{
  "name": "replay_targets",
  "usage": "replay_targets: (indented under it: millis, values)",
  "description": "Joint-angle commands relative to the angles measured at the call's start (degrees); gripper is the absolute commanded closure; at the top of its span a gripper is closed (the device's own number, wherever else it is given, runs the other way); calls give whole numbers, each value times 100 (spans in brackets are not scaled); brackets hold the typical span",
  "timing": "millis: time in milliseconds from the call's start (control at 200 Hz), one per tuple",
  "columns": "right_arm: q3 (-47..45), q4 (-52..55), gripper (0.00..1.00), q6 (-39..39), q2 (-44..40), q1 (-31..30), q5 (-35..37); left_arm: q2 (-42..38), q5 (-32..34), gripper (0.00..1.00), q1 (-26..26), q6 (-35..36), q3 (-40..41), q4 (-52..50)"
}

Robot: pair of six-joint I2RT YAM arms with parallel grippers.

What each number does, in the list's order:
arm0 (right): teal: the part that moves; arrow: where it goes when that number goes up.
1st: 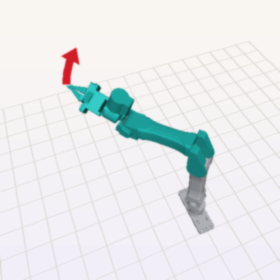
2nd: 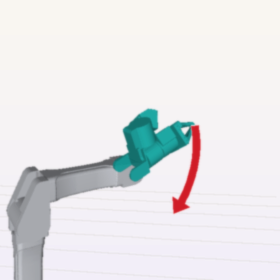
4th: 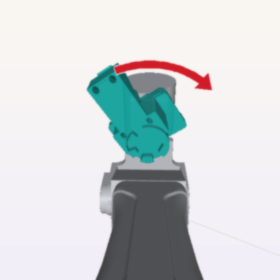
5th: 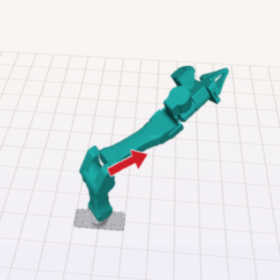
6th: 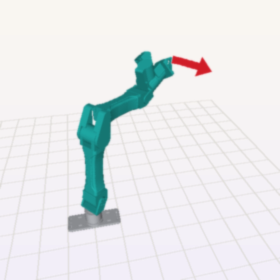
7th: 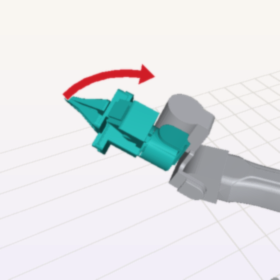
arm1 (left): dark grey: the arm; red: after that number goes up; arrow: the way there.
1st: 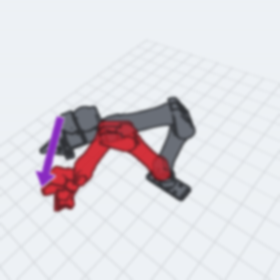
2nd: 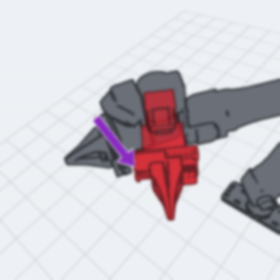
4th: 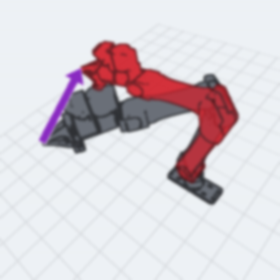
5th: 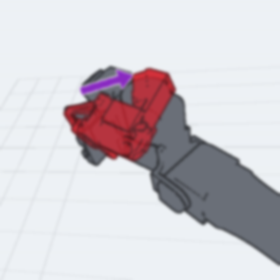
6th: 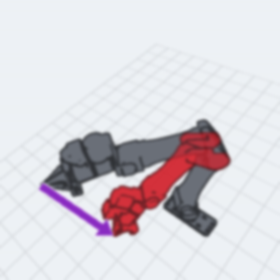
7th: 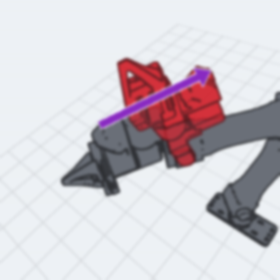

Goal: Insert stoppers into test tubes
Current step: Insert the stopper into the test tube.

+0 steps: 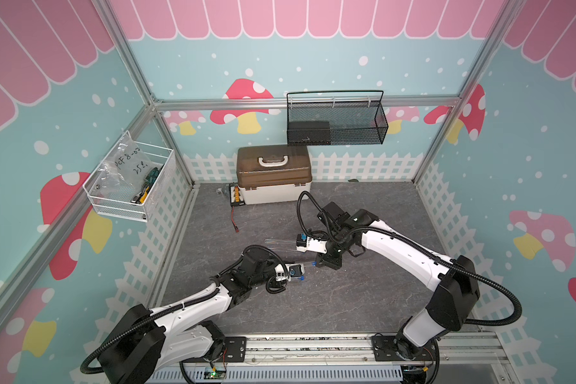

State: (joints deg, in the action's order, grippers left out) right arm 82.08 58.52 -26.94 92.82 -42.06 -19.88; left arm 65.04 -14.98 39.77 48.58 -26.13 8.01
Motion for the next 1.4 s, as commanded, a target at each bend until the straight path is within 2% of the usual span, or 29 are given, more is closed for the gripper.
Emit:
replay_targets:
  millis: [0,330,525,600,675,795,891,976,1121,1281,1396]
  values:
    - [63,-2428,100,-130,38,-311,-840,-149,-1767,100,374,132,-333,1236]
    - [-138,-2852,100,81,-30,-338,-661,93,-2507,100,330,-428,-645,1087]
    - [-270,-2943,100,-2,-118,-346,-509,106,-2687,100,268,-519,-701,919]
    - [-330,-2943,100,-29,-191,-346,-449,97,-2537,100,259,-382,-666,786]
    - [-392,-2925,95,-39,-326,-325,-353,97,-2218,100,259,76,-642,338]
    - [-604,-2892,81,-15,-713,-187,-350,132,-1524,100,293,1040,-699,-724]
    - [-765,-2609,69,-67,-1030,-97,-266,140,-955,100,295,1226,-699,-969]
    - [-974,-2376,63,-33,-1338,-54,-179,216,-619,100,261,1377,-828,-1350]
    - [-1622,-2644,62,535,-1980,161,29,312,-347,100,190,1611,-842,-1681]
    - [-2428,-3532,59,1760,-2546,448,1140,389,-334,100,-134,1595,-919,-1889]
    - [-2822,-3989,60,2329,-2752,693,1447,649,-515,100,-563,1659,-1337,-2590]
